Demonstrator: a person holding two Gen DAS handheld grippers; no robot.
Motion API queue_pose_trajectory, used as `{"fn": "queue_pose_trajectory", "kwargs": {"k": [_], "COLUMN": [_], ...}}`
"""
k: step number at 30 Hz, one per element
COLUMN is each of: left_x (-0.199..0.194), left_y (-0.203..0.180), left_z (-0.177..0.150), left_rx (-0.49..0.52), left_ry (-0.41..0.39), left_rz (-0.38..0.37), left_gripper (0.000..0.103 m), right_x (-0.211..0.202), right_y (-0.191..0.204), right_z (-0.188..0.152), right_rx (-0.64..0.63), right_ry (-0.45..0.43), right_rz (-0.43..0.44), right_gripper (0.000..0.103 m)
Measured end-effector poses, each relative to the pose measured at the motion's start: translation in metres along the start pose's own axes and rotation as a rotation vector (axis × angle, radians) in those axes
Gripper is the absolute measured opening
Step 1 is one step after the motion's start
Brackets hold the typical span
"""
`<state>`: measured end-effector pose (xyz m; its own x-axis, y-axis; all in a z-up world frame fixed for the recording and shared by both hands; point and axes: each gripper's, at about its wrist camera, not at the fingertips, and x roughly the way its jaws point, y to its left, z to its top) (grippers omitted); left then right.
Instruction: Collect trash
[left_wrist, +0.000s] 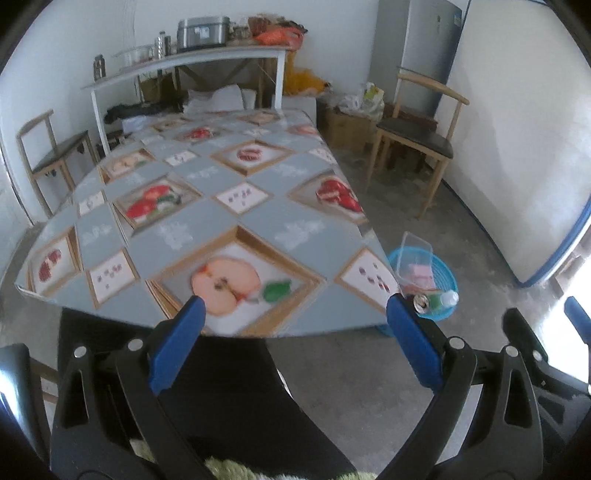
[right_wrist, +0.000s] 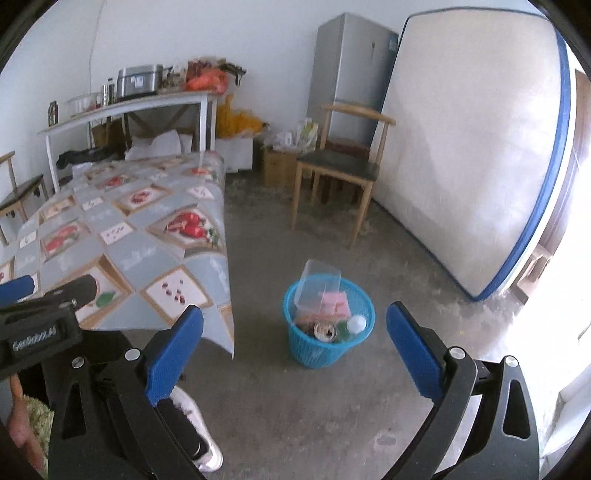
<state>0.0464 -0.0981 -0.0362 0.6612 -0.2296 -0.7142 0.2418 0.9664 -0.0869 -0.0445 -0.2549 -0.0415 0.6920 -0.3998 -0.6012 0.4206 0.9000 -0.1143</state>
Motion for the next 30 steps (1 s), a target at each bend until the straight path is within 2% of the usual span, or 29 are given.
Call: {"fn": "queue_pose_trajectory", "kwargs": {"k": [6,16,30], "left_x": [0.004,0.005,-0.004], "left_y": [-0.006,0.005,-0.001], "left_z": [-0.008,-0.005,-0.007], "left_rx": [0.046,0.005,0.042], "left_ry": [0.054,0.057,0.032], "left_rz": [0.05,0.128,0.137], "left_gripper": [0.094,0.094,0.094], "right_x": [0.002,0.01,0.006], "right_y": [-0.001,0.006,-0.001], "right_z": [-0.004,-0.011,-0.014], "right_rx": [-0.011,-0.03,0.003], "right_ry": [0.012,0.044,0.031], "right_rz": [-0.025,-0.017,-0.031], "right_gripper": [0.097,0.097,0.097]}}
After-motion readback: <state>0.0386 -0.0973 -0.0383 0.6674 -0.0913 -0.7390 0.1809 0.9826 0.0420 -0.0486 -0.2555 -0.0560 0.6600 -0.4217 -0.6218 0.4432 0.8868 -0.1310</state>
